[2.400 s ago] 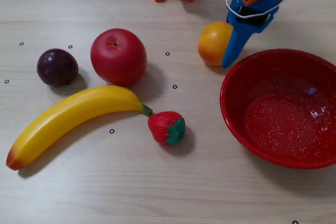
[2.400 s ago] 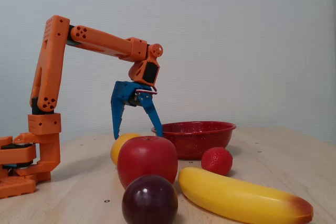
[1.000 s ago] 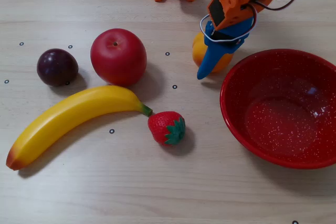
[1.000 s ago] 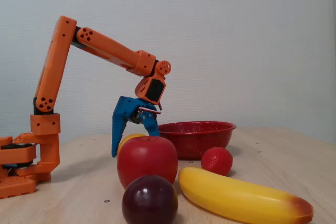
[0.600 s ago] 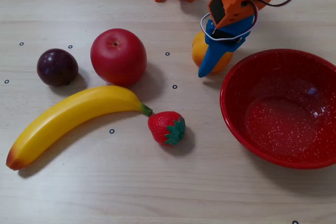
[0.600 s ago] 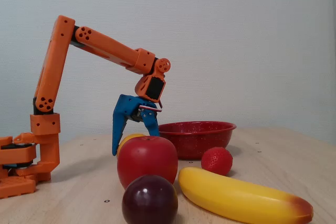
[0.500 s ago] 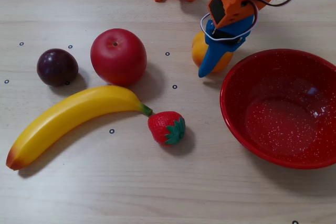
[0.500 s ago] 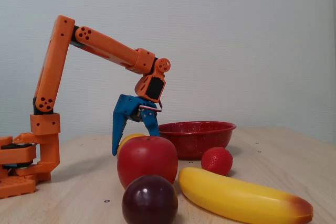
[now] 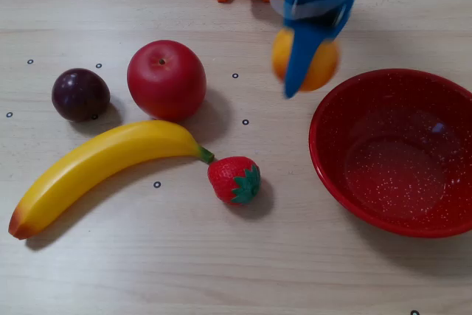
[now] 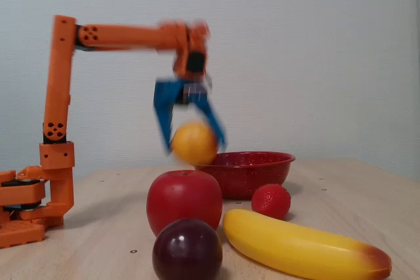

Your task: Put the peach in the red bowl.

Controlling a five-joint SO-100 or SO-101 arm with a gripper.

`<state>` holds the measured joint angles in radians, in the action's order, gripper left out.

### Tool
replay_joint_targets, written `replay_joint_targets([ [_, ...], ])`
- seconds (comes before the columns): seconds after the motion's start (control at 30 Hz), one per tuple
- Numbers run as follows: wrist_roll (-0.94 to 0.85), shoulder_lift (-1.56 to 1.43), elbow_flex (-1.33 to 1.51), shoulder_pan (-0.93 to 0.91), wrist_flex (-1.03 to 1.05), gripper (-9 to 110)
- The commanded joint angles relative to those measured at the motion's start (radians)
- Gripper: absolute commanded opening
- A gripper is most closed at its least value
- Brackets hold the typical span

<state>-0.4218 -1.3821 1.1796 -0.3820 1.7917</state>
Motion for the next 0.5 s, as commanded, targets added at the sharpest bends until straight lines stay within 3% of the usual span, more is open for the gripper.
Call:
replay_joint_targets([
  [0.0, 0.043, -0.138, -0.189, -0.014, 0.155, 0],
  [0.2, 0.069, -0.133, -0.462, -0.106, 0.101, 0],
  [0.47, 0.114, 0.086, -0.451, -0.225, -0.238, 0],
])
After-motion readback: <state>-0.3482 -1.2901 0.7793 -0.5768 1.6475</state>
